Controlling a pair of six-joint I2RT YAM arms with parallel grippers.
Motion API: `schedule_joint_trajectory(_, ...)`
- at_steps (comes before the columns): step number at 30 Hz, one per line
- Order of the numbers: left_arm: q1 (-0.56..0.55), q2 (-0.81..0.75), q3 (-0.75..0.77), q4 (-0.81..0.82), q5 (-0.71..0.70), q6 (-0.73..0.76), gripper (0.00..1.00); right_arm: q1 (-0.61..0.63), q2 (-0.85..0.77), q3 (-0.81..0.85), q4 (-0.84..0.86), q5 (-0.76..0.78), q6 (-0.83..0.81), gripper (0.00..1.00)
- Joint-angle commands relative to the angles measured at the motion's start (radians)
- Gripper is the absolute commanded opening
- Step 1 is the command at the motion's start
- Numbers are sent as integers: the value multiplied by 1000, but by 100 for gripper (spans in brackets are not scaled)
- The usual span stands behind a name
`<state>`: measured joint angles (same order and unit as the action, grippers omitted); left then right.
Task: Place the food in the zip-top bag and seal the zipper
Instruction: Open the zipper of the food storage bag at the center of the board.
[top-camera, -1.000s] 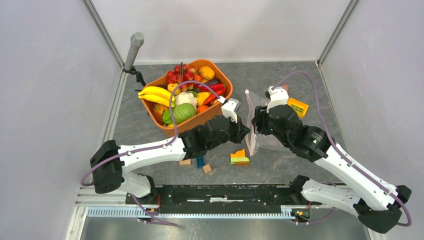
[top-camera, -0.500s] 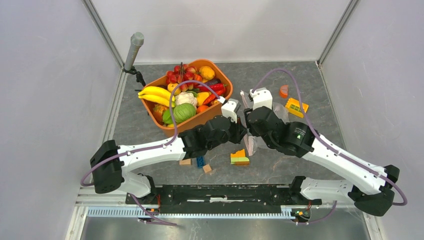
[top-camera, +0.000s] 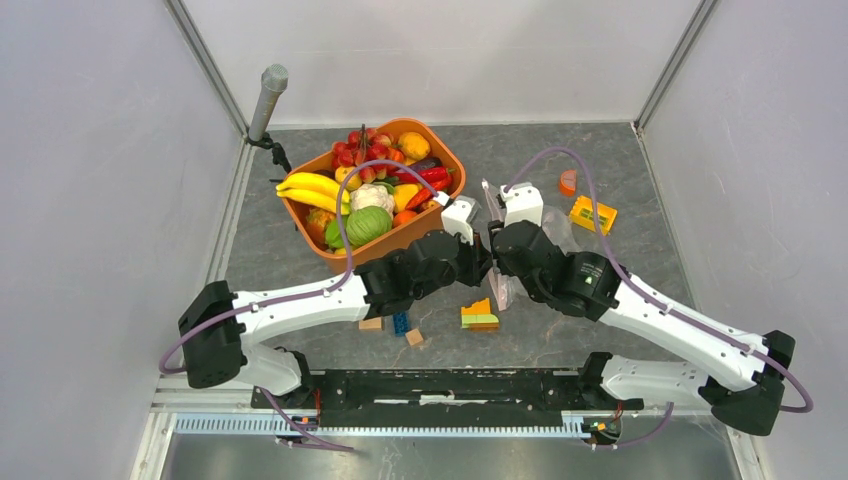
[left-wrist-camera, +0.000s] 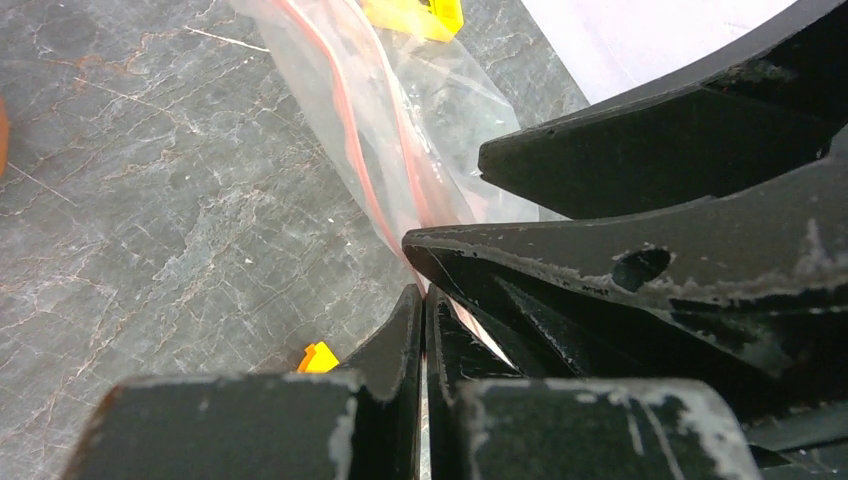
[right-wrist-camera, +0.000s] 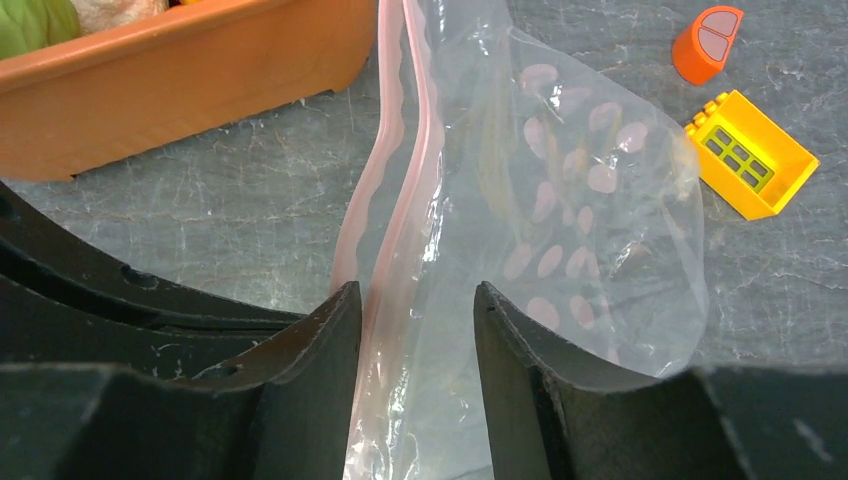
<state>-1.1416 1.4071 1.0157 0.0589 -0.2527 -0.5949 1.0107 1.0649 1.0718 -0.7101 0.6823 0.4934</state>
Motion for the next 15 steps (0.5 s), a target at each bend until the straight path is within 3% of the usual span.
schedule_joint_trajectory(1,-6,-37,6,64,-1,2,2,3,-6,4,63,14,32,50)
schedule_joint_trajectory(4,-6,-40,3,64,-3,2,2,3,-29,-12,111,10,22,50)
schedule_joint_trajectory(7,-6,-40,0,64,-8,3,2,3,-23,21,106,11,9,57)
schedule_joint_trajectory(15,-6,-40,0,75,10,2,2,3,17,9,105,61,5,52)
